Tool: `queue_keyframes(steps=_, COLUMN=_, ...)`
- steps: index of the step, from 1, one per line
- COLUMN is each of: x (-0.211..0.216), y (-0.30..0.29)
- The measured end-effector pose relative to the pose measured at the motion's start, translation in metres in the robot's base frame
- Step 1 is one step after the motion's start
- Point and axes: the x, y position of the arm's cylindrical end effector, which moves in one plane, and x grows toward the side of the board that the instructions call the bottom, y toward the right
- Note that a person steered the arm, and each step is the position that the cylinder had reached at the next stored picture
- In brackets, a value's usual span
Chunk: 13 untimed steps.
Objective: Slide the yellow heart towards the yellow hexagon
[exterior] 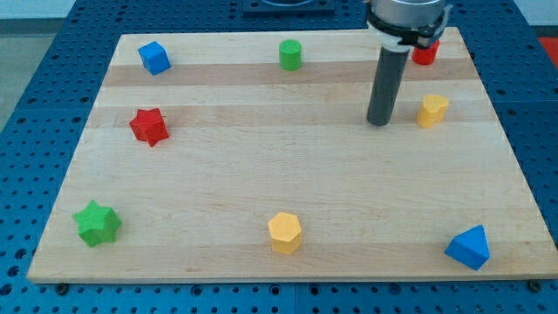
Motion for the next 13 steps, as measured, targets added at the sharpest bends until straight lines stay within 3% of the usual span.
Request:
queue_keyframes(steps=1, x=-0.042, y=0.004)
queue_keyframes(steps=2, x=-0.076, y=0.071)
queue_keyframes(steps=4, x=-0.068, y=0.139)
queue_keyframes(steps=5, x=-0.057, y=0.138)
queue_keyframes(steps=9, x=0.009, y=0.049)
queue_keyframes(steps=13, x=0.114, y=-0.078)
